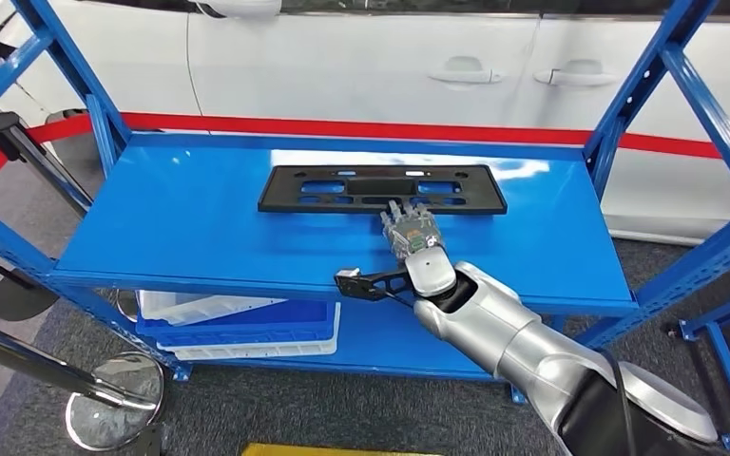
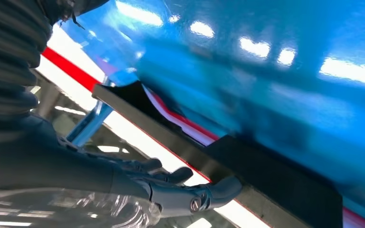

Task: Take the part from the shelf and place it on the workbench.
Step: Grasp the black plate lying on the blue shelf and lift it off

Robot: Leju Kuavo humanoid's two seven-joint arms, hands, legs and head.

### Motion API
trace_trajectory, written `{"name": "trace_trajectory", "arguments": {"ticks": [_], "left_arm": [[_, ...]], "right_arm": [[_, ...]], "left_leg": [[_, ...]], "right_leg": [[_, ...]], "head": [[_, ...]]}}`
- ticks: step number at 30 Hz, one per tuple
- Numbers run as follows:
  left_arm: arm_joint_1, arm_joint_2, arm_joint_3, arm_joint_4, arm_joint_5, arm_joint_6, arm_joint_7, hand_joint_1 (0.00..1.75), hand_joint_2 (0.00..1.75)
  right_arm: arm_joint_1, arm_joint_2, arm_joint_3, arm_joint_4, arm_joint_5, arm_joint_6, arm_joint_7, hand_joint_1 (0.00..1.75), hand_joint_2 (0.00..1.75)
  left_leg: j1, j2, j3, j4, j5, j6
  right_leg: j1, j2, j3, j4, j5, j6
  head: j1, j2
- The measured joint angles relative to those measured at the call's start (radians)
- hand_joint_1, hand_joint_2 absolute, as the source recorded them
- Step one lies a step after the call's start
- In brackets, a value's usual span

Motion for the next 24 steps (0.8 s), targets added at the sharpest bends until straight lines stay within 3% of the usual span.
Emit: {"name": "trace_trajectory", "arguments": {"ticks": [2,4,5,7,8,9,11,13,14,17,19,21,23,24], "left_arm": [[0.001,0.0,-0.004,0.0,0.0,-0.001,-0.001,0.0,0.0],[0.0,-0.001,-0.006,0.0,0.0,-0.001,-0.001,0.0,0.0],[0.0,-0.001,-0.007,0.0,0.0,-0.002,-0.002,0.0,0.0],[0.0,-0.001,-0.01,0.0,0.0,-0.004,-0.002,0.0,0.0],[0.001,-0.001,-0.011,0.0,0.0,-0.007,-0.004,0.0,0.0],[0.001,-0.001,-0.012,0.0,0.0,-0.012,-0.007,0.0,0.0],[0.001,-0.002,-0.013,0.0,0.001,-0.021,-0.017,0.0,0.0],[0.001,-0.003,-0.014,0.0,0.003,-0.03,-0.028,0.0,0.0],[0.0,-0.003,-0.014,0.0,0.004,-0.033,-0.033,0.0,0.0],[0.001,-0.004,-0.016,0.0,0.01,-0.045,-0.049,0.0,0.0],[0.002,-0.005,-0.017,0.0,0.014,-0.056,-0.061,0.0,0.87],[0.002,-0.006,-0.018,0.0,0.018,-0.063,-0.07,0.0,1.75],[0.001,-0.005,-0.019,0.0,0.02,-0.068,-0.074,0.0,1.75],[0.002,-0.005,-0.02,0.0,0.02,-0.069,-0.075,0.0,1.75]], "right_arm": [[-0.001,-0.001,0.0,0.009,0.003,0.002,0.004,0.0,1.75],[-0.004,-0.001,-0.001,0.017,0.004,0.002,0.007,0.0,1.75],[-0.004,-0.002,-0.001,0.022,0.004,0.002,0.009,0.32,1.75],[-0.004,-0.002,-0.001,0.031,0.005,-0.002,0.016,1.16,1.75],[-0.003,-0.003,-0.002,0.036,0.005,-0.005,0.02,1.58,1.75],[-0.002,-0.004,-0.004,0.04,0.005,-0.008,0.023,1.68,1.75],[-0.005,-0.005,-0.011,0.046,0.005,-0.017,0.027,1.72,1.75],[-0.013,-0.006,-0.022,0.048,0.005,-0.027,0.026,1.75,1.75],[-0.016,-0.006,-0.026,0.048,0.006,-0.029,0.025,1.75,1.75],[-0.019,-0.006,-0.03,0.045,0.008,-0.033,0.021,1.75,1.75],[-0.02,-0.006,-0.034,0.04,0.012,-0.035,0.021,1.75,1.75],[-0.022,-0.005,-0.039,0.031,0.018,-0.039,0.021,1.75,1.75],[-0.022,-0.005,-0.041,0.019,0.024,-0.042,0.018,1.75,1.75],[-0.022,-0.005,-0.041,0.013,0.026,-0.043,0.016,1.75,1.75]], "left_leg": [[0.004,0.001,0.001,-0.005,0.006,0.011],[0.009,0.003,0.003,-0.012,0.012,0.023],[0.008,0.004,0.003,-0.013,0.013,0.026],[0.007,0.005,0.001,-0.012,0.013,0.029],[0.007,0.005,0.001,-0.011,0.013,0.03],[0.007,0.005,0.001,-0.009,0.012,0.03],[0.007,0.003,0.001,-0.005,0.01,0.028],[0.004,0.0,-0.002,0.002,0.005,0.022],[0.002,0.0,-0.004,0.005,0.004,0.017],[0.003,0.0,-0.008,0.006,0.005,0.004],[0.004,0.001,-0.022,0.038,-0.019,-0.008],[0.006,0.002,-0.069,0.147,-0.078,-0.017],[0.007,0.002,-0.124,0.264,-0.119,-0.02],[0.007,0.002,-0.133,0.28,-0.113,-0.02]], "right_leg": [[0.0,0.0,0.0,-0.001,-0.001,0.011],[0.0,0.0,-0.02,0.043,-0.034,0.02],[-0.001,-0.001,-0.043,0.095,-0.065,0.023],[-0.002,-0.002,-0.102,0.227,-0.123,0.025],[-0.002,-0.002,-0.12,0.268,-0.131,0.026],[-0.002,-0.002,-0.121,0.272,-0.12,0.026],[-0.004,-0.002,-0.073,0.172,-0.056,0.022],[-0.002,-0.001,-0.014,0.051,-0.016,0.016],[-0.001,-0.001,0.001,0.019,-0.011,0.013],[0.002,-0.001,0.006,0.006,-0.011,0.0],[-0.002,-0.003,0.008,-0.001,-0.005,-0.011],[-0.005,-0.003,0.009,-0.004,-0.002,-0.017],[-0.004,-0.002,0.008,-0.003,-0.003,-0.019],[-0.004,-0.002,0.008,-0.002,-0.003,-0.019]], "head": [[0.0,0.0],[0.002,0.0],[0.002,0.0],[0.003,0.0],[0.003,0.0],[0.003,0.0],[0.003,0.0],[0.002,0.0],[0.002,0.0],[0.002,0.0],[0.0,0.0],[-0.002,0.0],[-0.002,0.0],[-0.002,0.0]]}}
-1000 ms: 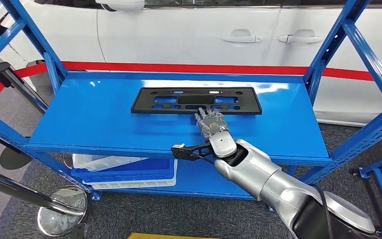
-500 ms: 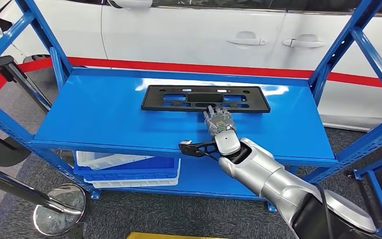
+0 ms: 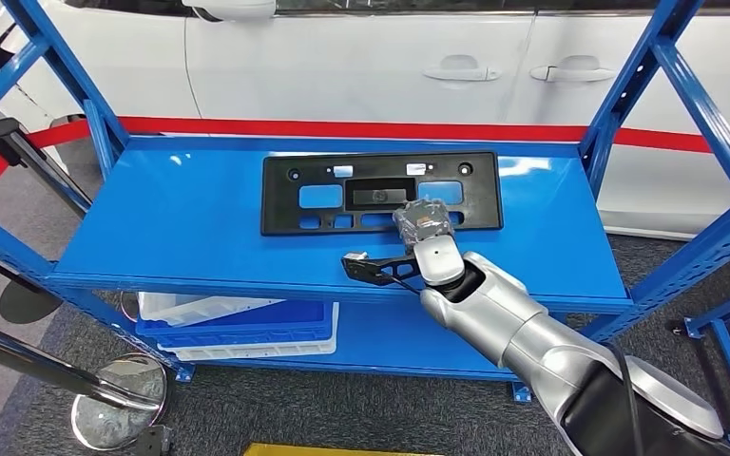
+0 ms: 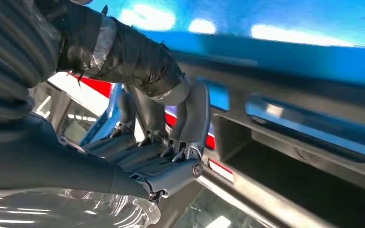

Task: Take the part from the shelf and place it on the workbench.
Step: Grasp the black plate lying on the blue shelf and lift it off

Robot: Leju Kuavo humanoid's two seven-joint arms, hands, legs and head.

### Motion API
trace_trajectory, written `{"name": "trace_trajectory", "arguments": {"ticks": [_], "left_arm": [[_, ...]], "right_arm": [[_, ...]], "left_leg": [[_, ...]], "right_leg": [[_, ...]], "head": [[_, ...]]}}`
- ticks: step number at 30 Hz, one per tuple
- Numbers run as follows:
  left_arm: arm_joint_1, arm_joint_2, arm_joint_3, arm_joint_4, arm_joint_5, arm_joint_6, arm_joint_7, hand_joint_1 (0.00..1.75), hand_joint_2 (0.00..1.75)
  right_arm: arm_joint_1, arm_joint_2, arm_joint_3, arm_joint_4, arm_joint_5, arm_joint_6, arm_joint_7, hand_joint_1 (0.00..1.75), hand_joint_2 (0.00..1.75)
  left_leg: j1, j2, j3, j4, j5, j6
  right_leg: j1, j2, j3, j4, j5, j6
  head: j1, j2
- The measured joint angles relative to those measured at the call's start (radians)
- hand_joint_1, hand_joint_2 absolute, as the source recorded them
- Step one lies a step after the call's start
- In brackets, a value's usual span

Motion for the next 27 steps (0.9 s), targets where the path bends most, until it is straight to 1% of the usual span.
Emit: {"name": "trace_trajectory", "arguments": {"ticks": [1,2,3,4,5,6,7,9,11,13,19,21,23,24,25,27], "left_arm": [[0.0,0.0,0.0,0.0,0.0,-0.001,-0.001,0.0,1.75],[0.0,0.0,0.0,0.0,0.001,-0.001,-0.002,0.0,1.75],[0.0,0.0,0.0,0.0,0.001,-0.002,-0.003,0.0,1.75],[-0.001,0.0,0.0,0.0,0.002,-0.001,-0.004,0.0,1.75],[-0.002,0.001,-0.001,0.0,0.002,-0.001,-0.005,0.0,1.75],[-0.003,0.001,-0.001,0.0,0.002,-0.001,-0.005,0.0,1.75],[-0.003,0.001,-0.002,0.0,0.002,0.0,-0.006,0.0,1.75],[-0.002,0.001,-0.004,0.0,0.001,0.002,-0.008,0.0,1.75],[-0.003,0.001,-0.007,0.0,0.0,0.004,-0.01,0.0,1.75],[-0.003,0.001,-0.008,0.0,-0.001,0.004,-0.011,0.0,1.75],[-0.003,0.001,-0.008,0.0,-0.001,0.004,-0.012,0.0,1.75],[-0.003,0.001,-0.009,0.0,-0.001,0.004,-0.013,0.0,1.75],[-0.003,0.001,-0.009,0.0,0.0,0.005,-0.015,0.0,1.75],[-0.003,0.001,-0.01,0.0,0.0,0.006,-0.017,0.0,1.75],[-0.003,0.002,-0.01,0.0,0.003,0.008,-0.021,0.0,1.75],[-0.002,0.003,-0.011,0.0,0.009,0.012,-0.027,0.0,1.75]], "right_arm": [[0.0,0.0,0.0,-0.006,0.001,-0.001,-0.002,1.75,1.75],[-0.002,0.001,-0.002,-0.013,0.003,-0.001,-0.003,1.75,1.75],[-0.004,0.002,-0.003,-0.022,0.004,-0.003,-0.004,1.75,1.75],[-0.007,0.002,-0.005,-0.03,0.006,-0.004,-0.005,1.75,1.75],[-0.01,0.003,-0.007,-0.038,0.008,-0.007,-0.005,1.75,1.75],[-0.012,0.003,-0.008,-0.045,0.01,-0.009,-0.006,1.75,1.75],[-0.014,0.003,-0.009,-0.051,0.011,-0.011,-0.006,1.75,1.75],[-0.015,0.003,-0.011,-0.064,0.013,-0.015,-0.007,1.75,1.75],[-0.016,0.003,-0.015,-0.076,0.013,-0.017,-0.007,1.75,1.75],[-0.017,0.003,-0.017,-0.08,0.013,-0.018,-0.007,1.75,1.75],[-0.017,0.003,-0.017,-0.081,0.013,-0.018,-0.007,1.75,1.75],[-0.017,0.003,-0.017,-0.083,0.013,-0.019,-0.007,1.75,1.75],[-0.016,0.003,-0.017,-0.089,0.014,-0.019,-0.007,1.06,1.75],[-0.016,0.001,-0.018,-0.096,0.015,-0.021,-0.007,0.72,1.75],[-0.016,-0.001,-0.021,-0.112,0.027,-0.039,-0.007,0.29,1.75],[-0.017,-0.006,-0.03,-0.145,0.053,-0.076,-0.007,0.1,1.75]], "left_leg": [[0.0,0.0,0.01,-0.026,0.024,0.002],[-0.001,0.0,0.037,-0.087,0.061,0.006],[-0.002,0.0,0.07,-0.159,0.092,0.012],[-0.004,0.0,0.099,-0.221,0.112,0.017],[-0.007,-0.001,0.117,-0.261,0.121,0.021],[-0.009,-0.001,0.123,-0.277,0.12,0.024],[-0.011,-0.002,0.125,-0.281,0.121,0.027],[-0.006,-0.001,0.128,-0.287,0.126,0.036],[-0.001,0.0,0.131,-0.294,0.13,0.046],[-0.001,0.0,0.131,-0.294,0.13,0.049],[-0.001,0.0,0.131,-0.294,0.13,0.049],[-0.001,0.0,0.131,-0.294,0.13,0.05],[-0.001,0.001,0.13,-0.293,0.129,0.051],[-0.001,0.001,0.131,-0.291,0.128,0.05],[-0.002,0.0,0.129,-0.286,0.124,0.045],[-0.003,-0.001,0.123,-0.271,0.112,0.027]], "right_leg": [[0.0,0.0,0.0,0.001,-0.001,0.001],[0.0,0.0,0.001,0.002,-0.001,0.002],[0.001,0.0,0.0,0.003,-0.002,0.003],[0.002,0.001,-0.002,0.004,-0.003,0.006],[0.003,0.001,-0.004,0.005,-0.003,0.009],[0.004,0.001,-0.005,0.004,-0.003,0.014],[0.004,0.001,-0.006,0.003,-0.002,0.019],[0.005,0.001,-0.008,0.008,-0.009,0.03],[0.004,0.0,-0.026,0.05,-0.041,0.038],[0.003,0.0,-0.041,0.086,-0.066,0.04],[0.003,0.0,-0.044,0.093,-0.069,0.04],[0.003,0.0,-0.058,0.125,-0.085,0.041],[0.002,0.0,-0.104,0.223,-0.122,0.044],[0.0,0.0,-0.108,0.23,-0.109,0.045],[0.0,0.001,-0.093,0.193,-0.086,0.041],[-0.002,0.002,-0.03,0.051,-0.014,0.024]], "head": [[0.0,0.0],[0.0,0.0],[0.0,0.0],[0.001,0.0],[0.001,0.0],[0.001,0.0],[0.001,0.0],[0.002,0.0],[0.004,0.0],[0.006,0.0],[0.006,0.0],[0.005,0.0],[0.005,0.0],[0.005,0.0],[0.004,0.0],[0.004,0.0]]}}
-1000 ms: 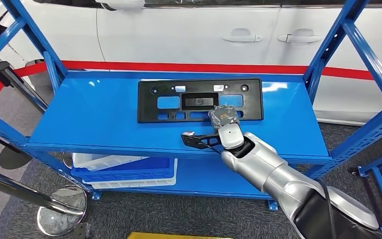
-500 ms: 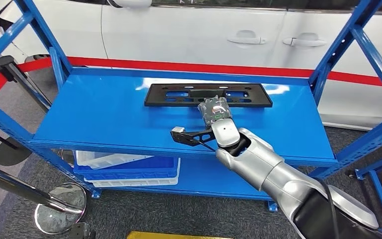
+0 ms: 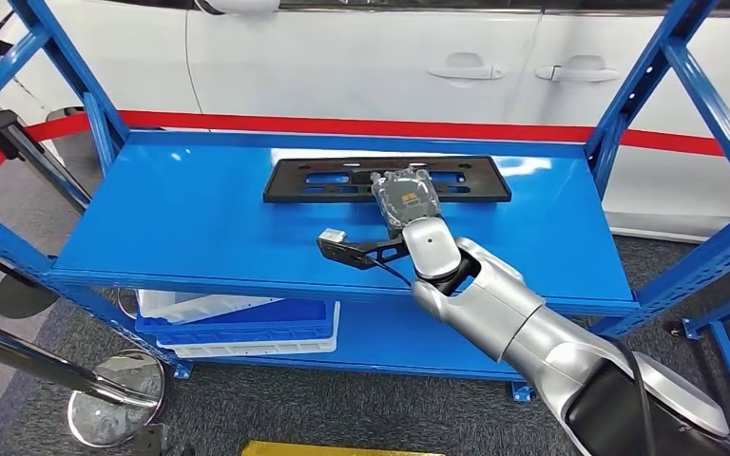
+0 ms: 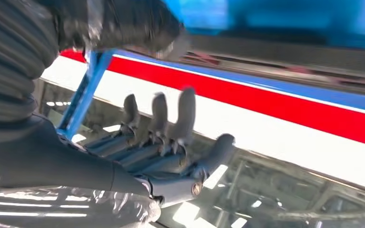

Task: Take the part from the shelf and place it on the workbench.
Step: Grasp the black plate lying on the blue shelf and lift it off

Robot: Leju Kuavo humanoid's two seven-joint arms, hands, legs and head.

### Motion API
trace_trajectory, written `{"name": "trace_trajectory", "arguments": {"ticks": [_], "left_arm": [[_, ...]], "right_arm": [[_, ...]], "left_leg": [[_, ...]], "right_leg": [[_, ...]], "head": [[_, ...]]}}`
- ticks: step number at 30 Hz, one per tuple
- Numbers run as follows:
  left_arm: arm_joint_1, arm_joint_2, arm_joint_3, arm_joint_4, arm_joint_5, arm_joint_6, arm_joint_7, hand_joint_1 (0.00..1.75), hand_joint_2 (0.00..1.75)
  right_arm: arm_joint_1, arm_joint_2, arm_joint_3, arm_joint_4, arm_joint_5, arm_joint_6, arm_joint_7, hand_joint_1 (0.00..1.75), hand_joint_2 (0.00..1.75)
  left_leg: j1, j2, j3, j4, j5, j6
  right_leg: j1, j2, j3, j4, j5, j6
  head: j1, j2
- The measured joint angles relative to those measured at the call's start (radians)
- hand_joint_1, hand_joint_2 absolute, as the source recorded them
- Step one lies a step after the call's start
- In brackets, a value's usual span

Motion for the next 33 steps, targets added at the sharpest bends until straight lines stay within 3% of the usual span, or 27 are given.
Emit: {"name": "trace_trajectory", "arguments": {"ticks": [1,2,5,6,7,9,11,12,16,18,20,21,22,23,25,27,31,33], "left_arm": [[0.0,0.0,0.0,0.0,0.002,0.002,-0.002,0.0,1.75],[0.0,0.0,-0.001,0.0,0.002,0.003,-0.003,0.0,1.31],[0.0,0.0,-0.003,0.0,0.006,0.005,-0.004,0.0,0.0],[0.001,0.0,-0.004,0.0,0.007,0.006,-0.004,0.0,0.0],[0.002,0.0,-0.004,0.0,0.008,0.007,-0.004,0.0,0.0],[0.002,-0.001,-0.005,0.0,0.008,0.008,-0.004,0.0,0.0],[0.0,-0.002,-0.006,0.0,0.008,0.008,-0.007,0.0,0.0],[0.0,-0.003,-0.006,0.0,0.008,0.008,-0.009,0.0,0.0],[0.001,-0.015,-0.011,0.0,0.009,0.008,-0.019,0.0,0.0],[0.0,-0.026,-0.014,0.0,0.009,0.008,-0.023,0.0,0.0],[0.0,-0.034,-0.017,0.0,0.01,0.009,-0.023,0.0,0.0],[0.0,-0.038,-0.019,0.0,0.011,0.009,-0.022,0.0,0.0],[0.001,-0.042,-0.021,0.0,0.013,0.008,-0.02,0.0,0.0],[0.001,-0.046,-0.023,0.0,0.016,0.008,-0.017,0.0,0.0],[0.001,-0.054,-0.025,0.0,0.023,0.007,-0.008,0.0,0.0],[0.0,-0.06,-0.028,0.0,0.028,0.006,0.001,0.0,0.0],[0.0,-0.065,-0.03,0.0,0.031,0.005,0.01,0.0,0.0],[0.0,-0.068,-0.031,0.0,0.032,0.005,0.011,0.0,0.0]], "right_arm": [[-0.001,-0.001,-0.005,-0.016,0.014,-0.02,0.0,0.0,1.75],[-0.001,-0.002,-0.007,-0.025,0.02,-0.028,0.001,0.0,1.75],[0.001,-0.003,-0.015,-0.053,0.041,-0.065,0.001,0.0,1.75],[0.002,-0.005,-0.019,-0.063,0.048,-0.076,0.001,0.0,1.75],[0.004,-0.007,-0.023,-0.074,0.053,-0.083,0.001,0.0,1.75],[0.004,-0.01,-0.032,-0.098,0.062,-0.089,0.001,0.0,1.75],[-0.003,-0.012,-0.041,-0.115,0.066,-0.089,0.001,0.0,1.75],[-0.006,-0.012,-0.045,-0.119,0.066,-0.088,0.0,0.0,1.75],[-0.017,-0.018,-0.055,-0.116,0.057,-0.088,-0.009,0.0,1.75],[-0.029,-0.023,-0.058,-0.103,0.049,-0.085,-0.015,0.0,1.75],[-0.038,-0.026,-0.058,-0.079,0.042,-0.073,-0.022,0.0,1.75],[-0.038,-0.026,-0.059,-0.067,0.038,-0.065,-0.025,0.0,1.75],[-0.039,-0.027,-0.059,-0.053,0.033,-0.056,-0.028,0.0,1.75],[-0.041,-0.028,-0.059,-0.04,0.029,-0.047,-0.031,0.0,1.75],[-0.05,-0.029,-0.059,-0.014,0.02,-0.023,-0.036,0.0,1.75],[-0.059,-0.027,-0.058,0.014,0.01,0.004,-0.04,0.0,1.75],[-0.059,-0.024,-0.054,0.063,-0.002,0.024,-0.045,0.0,1.75],[-0.061,-0.021,-0.052,0.082,-0.002,0.024,-0.047,0.0,1.75]], "left_leg": [[0.0,0.0,-0.01,0.021,-0.015,-0.01],[0.001,0.001,-0.027,0.059,-0.038,-0.016],[0.004,0.002,-0.113,0.244,-0.118,-0.026],[0.004,0.002,-0.131,0.278,-0.122,-0.026],[0.004,0.002,-0.131,0.274,-0.105,-0.025],[0.004,0.002,-0.081,0.161,-0.035,-0.02],[0.0,0.001,-0.021,0.037,0.007,-0.011],[-0.003,0.0,-0.006,0.006,0.011,-0.008],[0.0,0.0,-0.001,-0.012,0.013,0.008],[0.004,0.001,0.001,-0.018,0.018,0.017],[0.003,0.002,0.0,-0.017,0.018,0.022],[0.002,0.001,0.0,-0.016,0.017,0.023],[0.002,0.0,0.001,-0.015,0.017,0.023],[0.002,-0.001,0.001,-0.014,0.016,0.023],[0.002,-0.002,0.0,-0.009,0.013,0.02],[-0.002,-0.003,-0.006,-0.001,0.009,0.012],[-0.002,-0.002,-0.016,0.008,0.003,-0.007],[0.001,-0.001,-0.047,0.078,-0.04,-0.018]], "right_leg": [[0.0,0.001,0.018,-0.039,0.01,-0.01],[-0.002,0.0,0.019,-0.042,0.012,-0.015],[-0.002,0.0,0.02,-0.042,0.011,-0.021],[-0.002,0.0,0.02,-0.042,0.011,-0.021],[-0.001,0.001,0.021,-0.042,0.011,-0.022],[-0.001,0.002,0.023,-0.042,0.01,-0.021],[0.002,0.004,0.023,-0.041,0.009,-0.015],[0.003,0.005,0.022,-0.042,0.009,-0.011],[0.004,0.004,0.015,-0.034,0.0,0.01],[0.003,0.003,-0.021,0.045,-0.049,0.019],[0.001,0.002,-0.082,0.18,-0.106,0.024],[0.0,0.002,-0.104,0.225,-0.115,0.025],[0.0,0.002,-0.11,0.235,-0.105,0.025],[-0.001,0.002,-0.096,0.202,-0.077,0.024],[-0.001,0.002,-0.036,0.072,-0.012,0.018],[0.001,0.003,0.005,-0.019,0.013,0.011],[0.002,0.002,0.012,-0.041,0.016,-0.007],[-0.002,0.001,0.014,-0.046,0.02,-0.016]], "head": [[-0.003,0.0],[-0.004,0.0],[-0.008,0.0],[-0.008,0.0],[-0.008,0.0],[-0.008,0.0],[-0.008,0.0],[-0.008,0.0],[-0.006,0.0],[-0.005,0.0],[-0.004,0.0],[-0.004,0.0],[-0.004,0.0],[-0.004,0.0],[-0.004,0.0],[-0.005,0.0],[-0.006,0.0],[-0.01,0.0]]}}
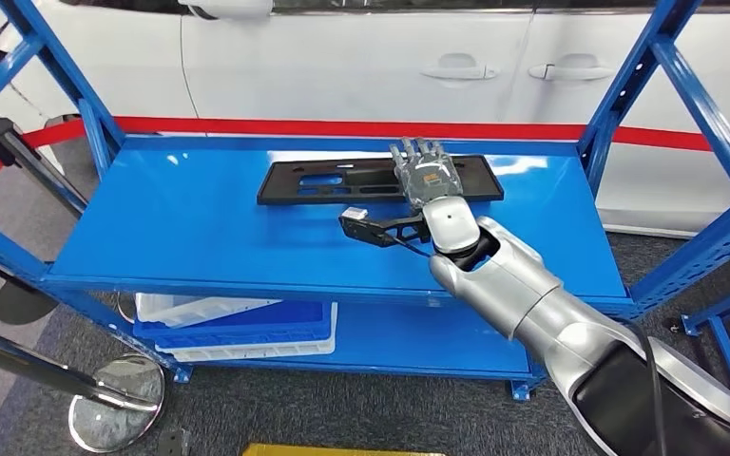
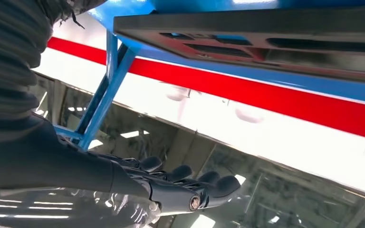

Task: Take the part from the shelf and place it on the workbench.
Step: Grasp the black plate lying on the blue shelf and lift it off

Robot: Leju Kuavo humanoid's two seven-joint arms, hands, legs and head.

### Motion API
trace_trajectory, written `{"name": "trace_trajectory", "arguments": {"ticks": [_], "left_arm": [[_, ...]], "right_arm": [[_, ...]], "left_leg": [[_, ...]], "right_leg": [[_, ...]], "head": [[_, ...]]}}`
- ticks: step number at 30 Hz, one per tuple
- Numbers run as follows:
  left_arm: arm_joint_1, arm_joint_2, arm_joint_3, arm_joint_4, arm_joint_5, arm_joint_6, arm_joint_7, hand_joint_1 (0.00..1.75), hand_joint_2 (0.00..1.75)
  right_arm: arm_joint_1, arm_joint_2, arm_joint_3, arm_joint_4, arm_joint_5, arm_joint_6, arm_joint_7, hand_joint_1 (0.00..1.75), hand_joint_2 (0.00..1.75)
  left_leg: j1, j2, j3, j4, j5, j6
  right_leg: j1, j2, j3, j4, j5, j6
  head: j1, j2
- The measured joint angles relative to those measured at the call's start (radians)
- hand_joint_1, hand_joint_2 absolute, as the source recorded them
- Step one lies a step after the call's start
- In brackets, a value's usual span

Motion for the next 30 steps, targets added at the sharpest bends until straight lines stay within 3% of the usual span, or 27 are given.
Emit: {"name": "trace_trajectory", "arguments": {"ticks": [2,4,5,8,10,12,14,15,18,19,20,21,23,25,28,30], "left_arm": [[-0.001,-0.003,0.0,0.0,0.0,0.0,0.0,0.0,0.0],[0.0,-0.004,-0.001,0.0,0.0,0.0,0.0,0.0,0.0],[0.001,-0.004,-0.001,0.0,0.001,0.0,0.001,0.0,0.0],[-0.001,-0.004,-0.001,0.0,0.001,0.001,0.004,0.0,0.0],[-0.002,-0.006,-0.002,0.0,0.001,0.003,0.011,0.0,0.0],[-0.002,-0.009,-0.006,0.0,-0.001,0.007,0.02,0.0,0.0],[-0.001,-0.014,-0.011,0.0,-0.004,0.012,0.028,0.0,0.0],[-0.001,-0.016,-0.014,0.0,-0.005,0.013,0.03,0.0,0.0],[-0.002,-0.017,-0.022,0.0,-0.007,0.007,0.032,0.0,0.0],[-0.001,-0.017,-0.024,0.0,-0.006,0.002,0.033,0.0,0.0],[-0.001,-0.018,-0.025,0.0,-0.005,-0.001,0.033,0.0,0.0],[0.0,-0.019,-0.027,0.0,-0.004,-0.004,0.033,0.0,0.0],[-0.001,-0.02,-0.031,0.0,-0.003,-0.007,0.032,0.0,0.0],[-0.002,-0.02,-0.036,0.0,-0.003,-0.008,0.031,0.0,0.0],[-0.004,-0.019,-0.047,0.0,-0.003,-0.009,0.029,0.0,0.0],[-0.003,-0.019,-0.05,0.0,-0.003,-0.009,0.029,0.0,0.0]], "right_arm": [[-0.001,0.004,0.002,0.021,0.0,0.0,-0.002,0.0,1.75],[0.0,0.006,0.004,0.039,0.0,0.0,-0.002,0.0,1.75],[0.0,0.006,0.004,0.044,0.0,0.001,-0.002,0.0,1.75],[0.0,0.007,0.005,0.063,-0.008,0.012,-0.002,0.0,1.75],[0.006,0.007,0.005,0.086,-0.016,0.015,-0.002,0.0,1.75],[0.021,0.006,0.006,0.111,-0.02,0.006,-0.002,0.0,1.75],[0.035,0.003,0.007,0.133,-0.019,-0.018,-0.002,0.0,1.75],[0.04,0.0,0.007,0.142,-0.017,-0.032,-0.001,0.0,1.75],[0.063,-0.008,0.008,0.166,-0.014,-0.058,0.003,0.0,1.75],[0.073,-0.011,0.008,0.171,-0.012,-0.061,0.003,0.0,1.75],[0.08,-0.013,0.008,0.176,-0.009,-0.062,0.004,0.0,1.75],[0.084,-0.014,0.008,0.179,-0.005,-0.064,0.004,0.0,1.75],[0.083,-0.017,0.008,0.182,0.0,-0.068,0.006,0.0,0.87],[0.081,-0.019,0.008,0.184,0.002,-0.072,0.008,0.0,0.0],[0.082,-0.022,0.008,0.186,0.005,-0.073,0.01,0.0,0.0],[0.081,-0.024,0.008,0.186,0.011,-0.073,0.012,0.0,0.0]], "left_leg": [[0.002,0.0,-0.058,0.127,-0.056,-0.008],[0.002,0.0,-0.091,0.192,-0.065,-0.01],[0.002,0.0,-0.082,0.171,-0.044,-0.009],[-0.002,0.0,0.008,-0.019,0.04,0.007],[-0.007,0.0,0.041,-0.085,0.052,0.016],[-0.007,-0.001,0.045,-0.092,0.055,0.025],[-0.002,0.0,0.05,-0.103,0.062,0.036],[0.001,0.001,0.053,-0.108,0.065,0.04],[0.001,0.003,0.053,-0.108,0.064,0.045],[0.001,0.003,0.053,-0.106,0.062,0.046],[0.001,0.002,0.053,-0.103,0.06,0.046],[0.002,0.001,0.053,-0.099,0.056,0.044],[0.001,0.0,0.051,-0.086,0.045,0.036],[-0.002,0.0,0.047,-0.078,0.037,0.025],[-0.001,0.002,0.05,-0.08,0.031,0.01],[-0.001,0.007,0.035,-0.044,0.011,0.0]], "right_leg": [[0.001,-0.001,0.0,0.0,0.0,-0.004],[0.002,-0.001,0.0,0.001,-0.001,-0.005],[0.003,-0.001,0.0,0.002,-0.001,-0.005],[0.005,-0.001,0.002,0.002,-0.002,-0.002],[0.007,-0.001,0.001,-0.001,-0.001,0.006],[0.008,-0.001,0.002,-0.006,0.001,0.018],[0.008,-0.001,-0.007,0.013,-0.016,0.029],[0.008,-0.001,-0.024,0.051,-0.04,0.033],[0.003,-0.002,-0.11,0.23,-0.116,0.043],[0.001,-0.002,-0.124,0.257,-0.116,0.045],[-0.002,-0.002,-0.12,0.247,-0.098,0.046],[-0.004,-0.002,-0.098,0.2,-0.066,0.047],[-0.005,-0.003,-0.039,0.078,-0.018,0.044],[-0.002,-0.001,-0.01,0.019,-0.013,0.034],[0.0,0.0,-0.003,0.015,-0.019,0.015],[-0.005,0.0,0.009,0.011,-0.023,0.004]], "head": [[-0.003,0.0],[-0.003,0.0],[-0.003,0.0],[-0.002,0.0],[-0.002,0.0],[-0.001,0.0],[0.001,0.0],[0.002,0.0],[0.004,0.0],[0.004,0.0],[0.004,0.0],[0.004,0.0],[0.004,0.0],[0.002,0.0],[0.001,0.0],[-0.002,0.0]]}}
